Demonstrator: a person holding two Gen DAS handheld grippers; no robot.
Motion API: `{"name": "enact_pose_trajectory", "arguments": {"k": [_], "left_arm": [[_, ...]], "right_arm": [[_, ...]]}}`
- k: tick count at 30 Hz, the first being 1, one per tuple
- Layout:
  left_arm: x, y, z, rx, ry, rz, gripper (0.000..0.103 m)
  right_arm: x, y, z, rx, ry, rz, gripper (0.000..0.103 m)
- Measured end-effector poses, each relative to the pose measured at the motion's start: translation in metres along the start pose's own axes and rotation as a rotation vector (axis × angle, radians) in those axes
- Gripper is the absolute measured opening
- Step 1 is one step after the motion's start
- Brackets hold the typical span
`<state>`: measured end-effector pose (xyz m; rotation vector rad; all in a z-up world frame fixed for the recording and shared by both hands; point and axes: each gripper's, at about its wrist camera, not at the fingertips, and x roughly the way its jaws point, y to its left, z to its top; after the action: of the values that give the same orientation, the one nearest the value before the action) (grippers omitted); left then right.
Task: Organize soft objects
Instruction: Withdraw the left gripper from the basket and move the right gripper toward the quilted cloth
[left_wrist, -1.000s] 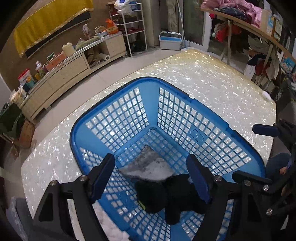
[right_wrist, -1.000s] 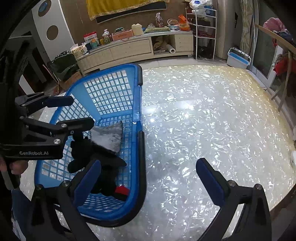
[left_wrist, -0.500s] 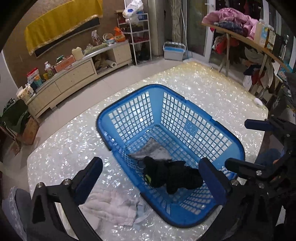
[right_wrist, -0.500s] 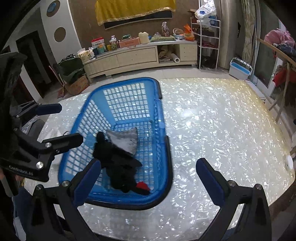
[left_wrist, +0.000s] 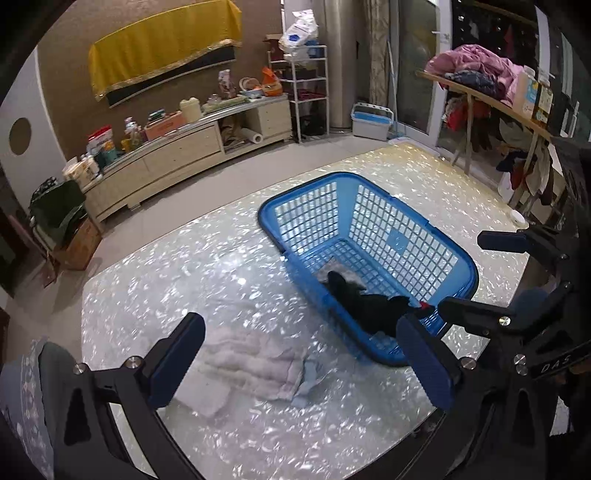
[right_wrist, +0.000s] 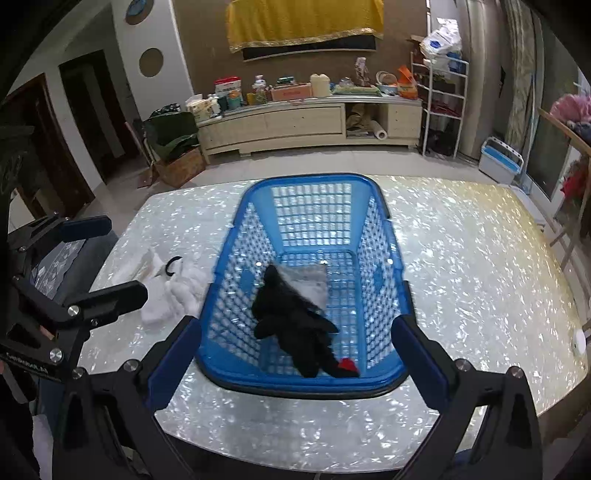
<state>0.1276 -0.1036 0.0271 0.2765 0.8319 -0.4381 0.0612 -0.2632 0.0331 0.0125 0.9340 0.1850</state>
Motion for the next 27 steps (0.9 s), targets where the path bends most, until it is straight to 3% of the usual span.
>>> {"name": "enact_pose_trajectory", "arguments": {"k": [17,27], "left_arm": [[-0.056,0.055,-0.066,-0.131,-0.021,0.073,0.103],[-0.062,0.094,-0.102,-0.205,0.012,0.126,0.103]], "right_arm": [[0.012,0.072,0.000,-0.162,0.011,0.067,0.103],[0.039,0.116,0.000,-0.255,0.058,0.113,0.103]]}}
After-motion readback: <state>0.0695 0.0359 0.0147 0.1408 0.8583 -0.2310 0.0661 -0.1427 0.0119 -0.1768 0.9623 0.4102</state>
